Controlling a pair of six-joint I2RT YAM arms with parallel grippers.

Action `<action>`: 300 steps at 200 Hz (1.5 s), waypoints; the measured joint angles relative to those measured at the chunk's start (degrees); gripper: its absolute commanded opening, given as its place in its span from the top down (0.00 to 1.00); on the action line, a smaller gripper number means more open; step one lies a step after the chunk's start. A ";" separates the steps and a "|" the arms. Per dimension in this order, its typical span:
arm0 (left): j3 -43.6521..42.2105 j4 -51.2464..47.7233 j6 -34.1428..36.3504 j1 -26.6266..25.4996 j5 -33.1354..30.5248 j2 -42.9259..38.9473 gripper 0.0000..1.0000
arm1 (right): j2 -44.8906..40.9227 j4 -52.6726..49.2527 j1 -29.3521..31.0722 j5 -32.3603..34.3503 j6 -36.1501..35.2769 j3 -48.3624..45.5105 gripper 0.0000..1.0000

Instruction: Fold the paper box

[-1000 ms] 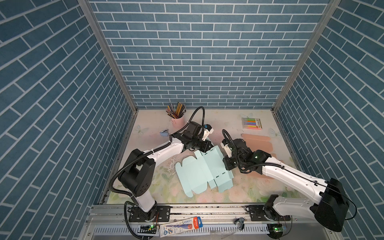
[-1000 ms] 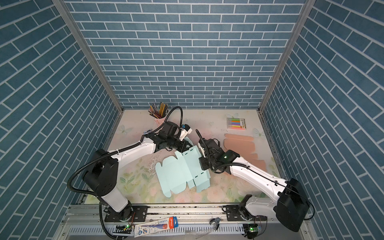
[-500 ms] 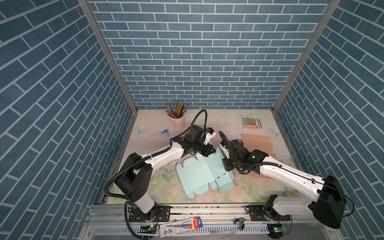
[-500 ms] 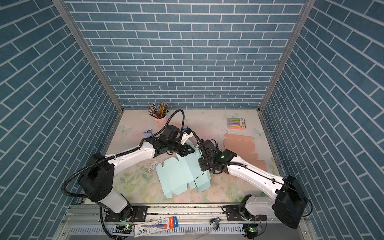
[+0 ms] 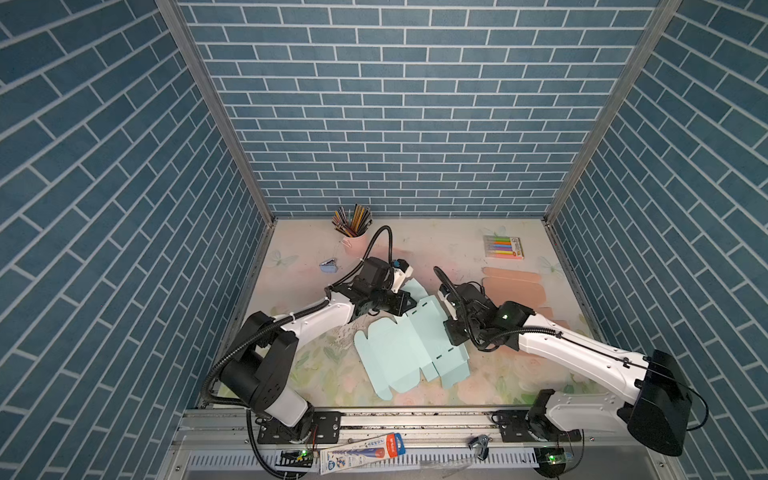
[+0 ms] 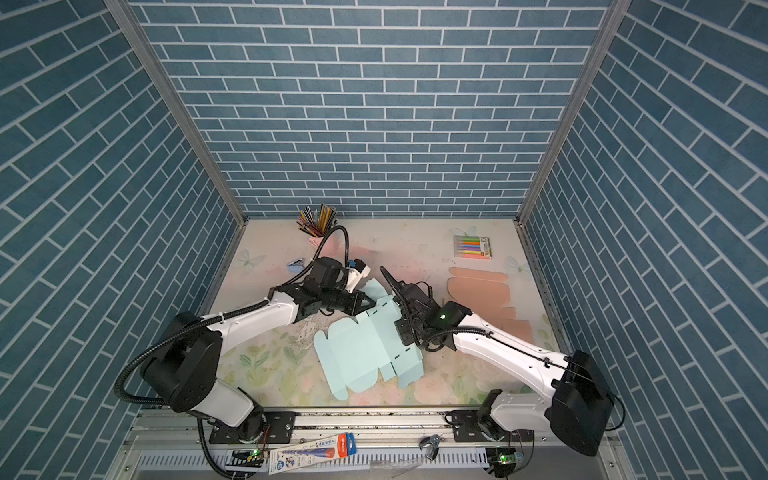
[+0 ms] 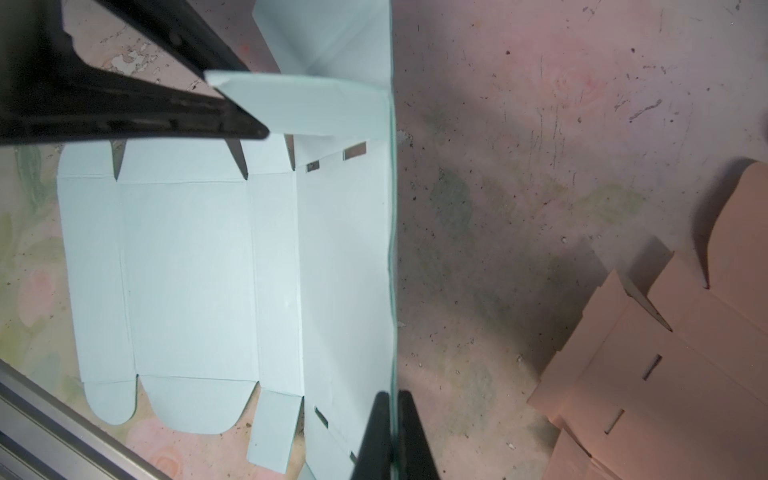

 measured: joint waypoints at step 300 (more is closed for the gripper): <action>-12.33 15.21 -7.93 7.61 -1.92 3.10 1.00 | 2.05 -0.72 1.46 3.43 -1.55 0.72 1.00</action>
